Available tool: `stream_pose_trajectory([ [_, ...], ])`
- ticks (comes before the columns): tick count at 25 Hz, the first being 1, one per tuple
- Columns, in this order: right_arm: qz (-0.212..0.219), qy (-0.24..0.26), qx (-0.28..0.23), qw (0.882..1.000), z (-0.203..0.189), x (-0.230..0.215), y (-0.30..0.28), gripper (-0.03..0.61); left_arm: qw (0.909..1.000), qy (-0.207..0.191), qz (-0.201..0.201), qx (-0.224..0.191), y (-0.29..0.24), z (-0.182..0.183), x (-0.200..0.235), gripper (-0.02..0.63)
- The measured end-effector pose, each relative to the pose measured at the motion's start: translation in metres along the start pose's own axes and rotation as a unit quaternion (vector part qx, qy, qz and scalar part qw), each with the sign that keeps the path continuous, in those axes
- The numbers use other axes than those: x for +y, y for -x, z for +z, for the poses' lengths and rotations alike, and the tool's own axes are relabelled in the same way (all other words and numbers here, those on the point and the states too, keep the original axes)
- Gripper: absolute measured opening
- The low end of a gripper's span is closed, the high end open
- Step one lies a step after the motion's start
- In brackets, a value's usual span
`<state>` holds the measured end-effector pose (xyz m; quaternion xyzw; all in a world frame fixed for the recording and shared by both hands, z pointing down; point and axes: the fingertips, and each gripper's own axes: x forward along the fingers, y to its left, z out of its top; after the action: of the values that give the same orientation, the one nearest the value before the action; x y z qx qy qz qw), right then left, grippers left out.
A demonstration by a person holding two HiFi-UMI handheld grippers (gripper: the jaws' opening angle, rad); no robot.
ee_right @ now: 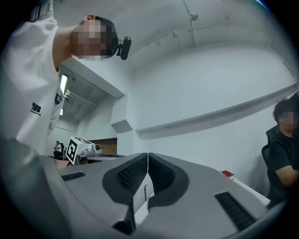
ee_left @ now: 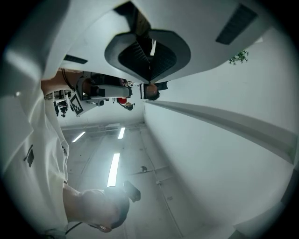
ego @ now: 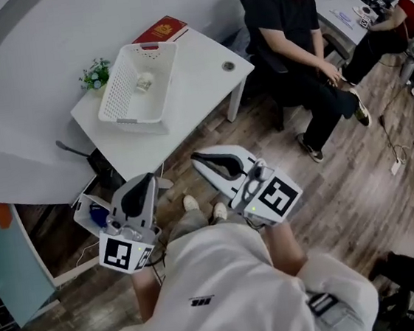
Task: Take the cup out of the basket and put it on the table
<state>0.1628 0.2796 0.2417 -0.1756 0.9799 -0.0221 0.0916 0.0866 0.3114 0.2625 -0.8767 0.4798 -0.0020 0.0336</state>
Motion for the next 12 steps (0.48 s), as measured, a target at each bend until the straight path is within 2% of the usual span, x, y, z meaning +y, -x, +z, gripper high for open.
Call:
stream_pose_trajectory([
  [12, -0.004, 0.011, 0.044, 0.999, -0.024, -0.045, -0.056, 0.014, 0.9999, 0.013, 0.002, -0.011, -0.03, -0.015, 0.067, 0.009],
])
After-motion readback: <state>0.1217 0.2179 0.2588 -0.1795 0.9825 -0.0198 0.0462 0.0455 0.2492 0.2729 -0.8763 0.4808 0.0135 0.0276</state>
